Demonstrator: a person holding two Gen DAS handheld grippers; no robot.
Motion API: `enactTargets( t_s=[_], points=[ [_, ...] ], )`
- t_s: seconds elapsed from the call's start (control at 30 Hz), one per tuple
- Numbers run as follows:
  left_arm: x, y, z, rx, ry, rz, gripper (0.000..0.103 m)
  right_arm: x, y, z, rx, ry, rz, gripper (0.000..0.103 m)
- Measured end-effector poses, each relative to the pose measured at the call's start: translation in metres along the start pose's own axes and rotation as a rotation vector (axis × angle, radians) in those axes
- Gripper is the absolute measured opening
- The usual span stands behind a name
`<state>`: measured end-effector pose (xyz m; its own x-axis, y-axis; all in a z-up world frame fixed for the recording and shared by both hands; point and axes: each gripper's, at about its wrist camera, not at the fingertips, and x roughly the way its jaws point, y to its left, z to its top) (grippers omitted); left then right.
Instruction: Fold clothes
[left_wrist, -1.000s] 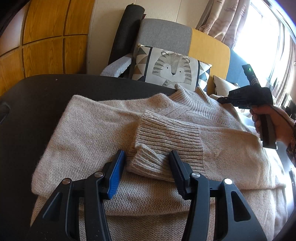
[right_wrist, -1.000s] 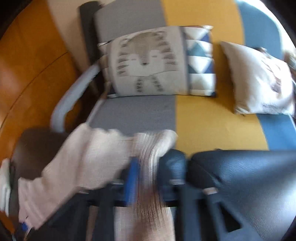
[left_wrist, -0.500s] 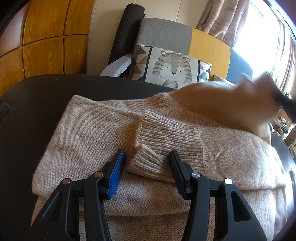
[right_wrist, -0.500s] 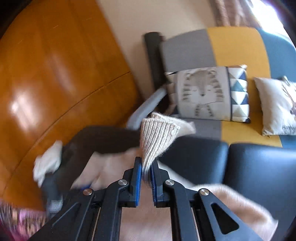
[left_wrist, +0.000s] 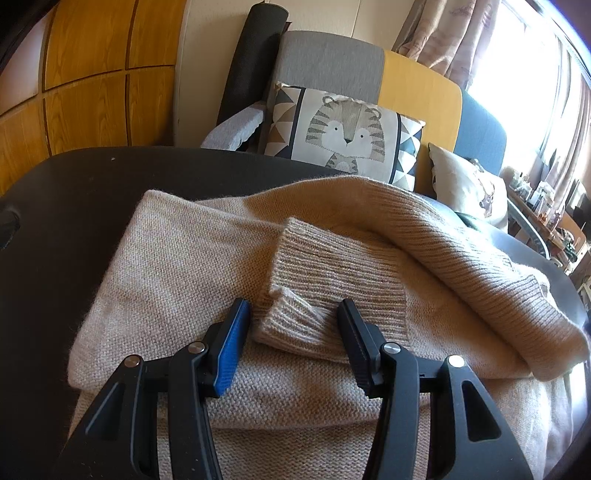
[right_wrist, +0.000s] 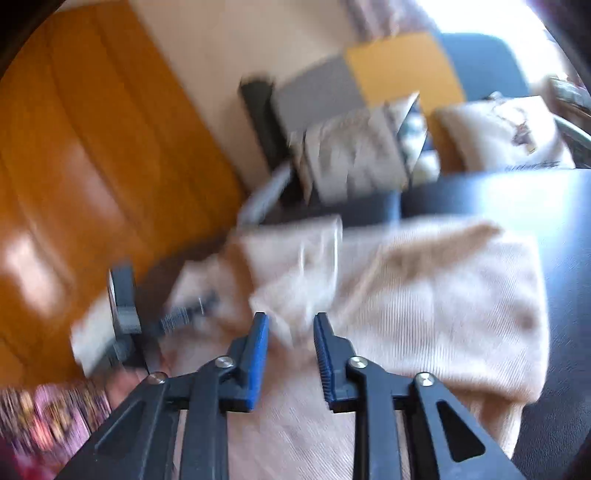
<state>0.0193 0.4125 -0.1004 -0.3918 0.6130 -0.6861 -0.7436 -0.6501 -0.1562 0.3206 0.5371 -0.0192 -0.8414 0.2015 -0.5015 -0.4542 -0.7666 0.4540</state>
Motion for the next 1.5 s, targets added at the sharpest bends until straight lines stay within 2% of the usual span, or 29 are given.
enactTargets(
  t_s=[0.07,0.17,0.27,0.33,0.43,0.47,0.53,0.57,0.63,0.77,0.87,0.9,0.93,1.03,1.1,1.17,1.27,1.3,1.4,1.5],
  points=[
    [-0.003,-0.004,0.001,0.024,0.021,0.026,0.056,0.0,0.001,0.017,0.045,-0.057,-0.005,0.03],
    [-0.021,-0.001,-0.006,0.039,0.043,0.039,0.057,0.024,-0.003,0.043,0.096,-0.026,0.012,0.036],
    [-0.046,0.015,-0.021,-0.019,0.045,0.036,0.06,0.077,-0.018,0.066,0.117,0.098,-0.068,0.038],
    [-0.055,0.036,-0.032,-0.11,0.056,0.032,0.065,0.106,-0.036,0.067,0.142,0.171,-0.106,0.038],
    [-0.066,0.059,-0.041,-0.22,0.026,-0.052,0.065,0.15,-0.053,0.064,0.174,0.3,-0.143,0.038],
    [-0.066,0.062,-0.042,-0.238,0.021,-0.071,0.065,0.154,-0.053,0.063,0.173,0.291,-0.139,0.038],
    [-0.066,0.064,-0.044,-0.249,0.015,-0.087,0.065,0.157,-0.039,0.062,0.093,0.27,-0.111,0.022],
    [-0.066,0.062,-0.044,-0.239,0.014,-0.082,0.069,0.155,-0.023,0.061,0.028,0.27,-0.093,0.021],
    [-0.065,0.055,-0.042,-0.207,0.017,-0.083,0.078,0.152,0.009,0.057,-0.104,0.272,-0.056,0.01],
    [-0.066,0.05,-0.038,-0.178,0.019,-0.079,0.082,0.13,0.088,0.028,-0.413,0.272,0.056,0.01],
    [-0.069,0.057,-0.038,-0.206,0.012,-0.112,0.082,0.121,0.12,-0.01,-0.545,0.321,0.09,0.015],
    [-0.07,0.059,-0.037,-0.217,0.009,-0.125,0.082,0.121,0.124,-0.023,-0.558,0.367,0.113,0.022],
    [-0.071,0.062,-0.037,-0.228,0.007,-0.138,0.082,0.122,0.127,-0.038,-0.557,0.422,0.137,0.024],
    [-0.074,0.068,-0.038,-0.271,0.005,-0.18,0.082,0.11,0.124,-0.063,-0.53,0.45,0.146,0.024],
    [-0.076,0.073,-0.037,-0.305,0.014,-0.203,0.082,0.092,0.113,-0.066,-0.478,0.405,0.15,0.024],
    [-0.079,0.077,-0.034,-0.355,0.024,-0.238,0.082,0.072,0.089,-0.058,-0.38,0.336,0.118,0.026],
    [-0.078,0.078,-0.026,-0.458,0.051,-0.333,0.082,0.038,0.03,-0.037,-0.113,0.215,-0.024,0.03],
    [-0.076,0.075,-0.022,-0.477,0.068,-0.358,0.082,0.035,0.013,-0.035,-0.035,0.205,-0.048,0.034],
    [-0.062,0.054,-0.01,-0.436,0.134,-0.364,0.082,0.028,-0.036,-0.028,0.194,0.181,-0.112,0.036],
    [-0.051,0.029,-0.003,-0.32,0.168,-0.315,0.082,0.038,-0.059,-0.031,0.343,0.201,-0.022,0.037]
  ],
)
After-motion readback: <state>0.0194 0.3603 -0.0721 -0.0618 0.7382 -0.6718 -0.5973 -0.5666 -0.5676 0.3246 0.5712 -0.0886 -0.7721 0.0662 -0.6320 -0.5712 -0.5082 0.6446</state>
